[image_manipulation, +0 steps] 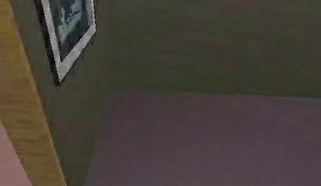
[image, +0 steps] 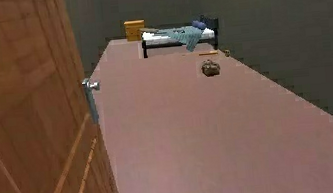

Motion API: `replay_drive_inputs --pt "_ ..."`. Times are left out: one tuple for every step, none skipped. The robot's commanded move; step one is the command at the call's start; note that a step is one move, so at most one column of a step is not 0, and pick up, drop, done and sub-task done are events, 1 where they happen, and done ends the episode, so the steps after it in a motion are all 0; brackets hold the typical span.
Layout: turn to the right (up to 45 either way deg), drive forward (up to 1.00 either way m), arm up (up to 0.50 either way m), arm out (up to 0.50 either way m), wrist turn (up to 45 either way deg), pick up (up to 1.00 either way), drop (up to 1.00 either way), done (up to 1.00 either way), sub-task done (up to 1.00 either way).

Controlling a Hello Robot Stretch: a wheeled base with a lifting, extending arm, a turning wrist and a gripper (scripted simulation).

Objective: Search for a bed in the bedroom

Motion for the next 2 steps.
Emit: replay_drive_inputs --pt "0.0 0.95 0.0 0.0 0.0 0.0 0.0 0.0 0.0" --pt "-9.0 0.0 0.0 0.0 0.0 0.0 0.0 0.0 0.0"
